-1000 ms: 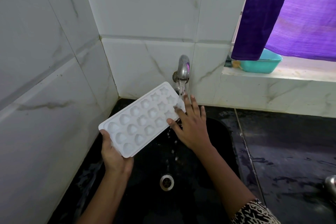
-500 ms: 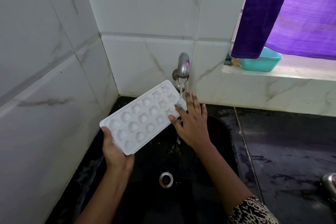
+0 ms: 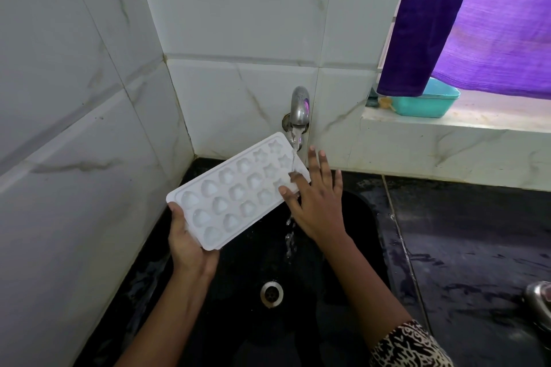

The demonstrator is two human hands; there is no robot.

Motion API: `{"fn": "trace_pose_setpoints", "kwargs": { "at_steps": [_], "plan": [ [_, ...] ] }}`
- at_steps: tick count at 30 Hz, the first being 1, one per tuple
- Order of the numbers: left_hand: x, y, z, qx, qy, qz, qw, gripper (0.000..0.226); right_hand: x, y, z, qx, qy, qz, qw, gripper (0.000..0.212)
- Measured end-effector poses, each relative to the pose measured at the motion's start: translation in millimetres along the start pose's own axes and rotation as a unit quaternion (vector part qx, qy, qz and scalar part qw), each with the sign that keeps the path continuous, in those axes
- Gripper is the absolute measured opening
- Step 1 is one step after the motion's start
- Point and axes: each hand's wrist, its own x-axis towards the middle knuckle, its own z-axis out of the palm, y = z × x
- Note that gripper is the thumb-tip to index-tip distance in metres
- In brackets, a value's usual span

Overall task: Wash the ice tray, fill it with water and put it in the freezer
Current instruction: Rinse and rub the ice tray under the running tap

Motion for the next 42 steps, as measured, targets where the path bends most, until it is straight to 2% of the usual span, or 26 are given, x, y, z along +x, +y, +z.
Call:
{"fn": "trace_pose_setpoints", "kwargs": {
  "at_steps": [2,4,7,9,11,13,16,18,20,23,27,30,33,36,38,42],
  "plan": [
    [2,2,0,-0.002,0.003,0.007,1.000,0.057,-2,1,3,0.004,-0.033,-0.009,0.999,0.052],
    [1,3,-1,0.005,-0.003,0.014,1.000,0.054,0,11,1,-0.001,-0.062,0.002,0.998,0.045],
    [-3,-4,-2,0.000,-0.002,0.006,1.000,0.054,1,12,1,-0.007,-0.029,0.009,1.000,0.039],
    [-3,-4,-1,-0.013,0.002,-0.001,1.000,0.055,-2,4,6,-0.001,-0.021,-0.001,1.000,0.046],
    [-1,1,-4,-0.014,-0.003,0.006,1.000,0.055,-5,6,7,0.013,-0.063,-0.002,0.998,0.048],
    [-3,2,-7,-0.015,-0.014,0.006,1.000,0.057,-1,15,3,0.022,-0.087,0.006,0.996,0.041],
    [-11,-5,-9,-0.032,-0.020,-0.017,0.999,0.057,2,13,-2,-0.015,-0.038,0.005,0.999,0.039],
    [-13,-6,-6,-0.040,-0.023,-0.025,0.999,0.057,0,2,2,-0.025,-0.015,-0.004,1.000,0.045],
    [-11,-2,-7,-0.036,-0.028,-0.030,0.998,0.059,-3,-1,7,0.003,-0.041,0.002,0.999,0.050],
    [-7,5,-17,-0.052,-0.044,-0.072,0.995,0.061,-3,10,7,0.075,-0.086,0.014,0.993,0.046],
    [-3,6,-29,-0.076,-0.064,-0.122,0.987,0.049,-6,20,4,0.104,-0.095,0.000,0.990,0.040],
    [2,3,-28,-0.087,-0.046,-0.128,0.987,0.045,-9,27,4,0.092,-0.098,-0.004,0.991,0.035],
    [6,2,-19,-0.050,-0.036,-0.117,0.991,0.050,-12,32,3,0.004,-0.104,-0.012,0.994,0.036],
    [9,0,-10,0.012,-0.047,-0.108,0.993,0.063,-14,27,-2,-0.073,-0.065,-0.016,0.995,0.039],
    [11,2,-6,0.011,-0.037,-0.106,0.994,0.065,-17,20,-3,-0.089,-0.038,-0.021,0.995,0.045],
    [12,3,-4,0.024,-0.050,-0.108,0.993,0.066,-18,10,-10,0.010,0.031,0.017,0.999,0.052]
  ]
}}
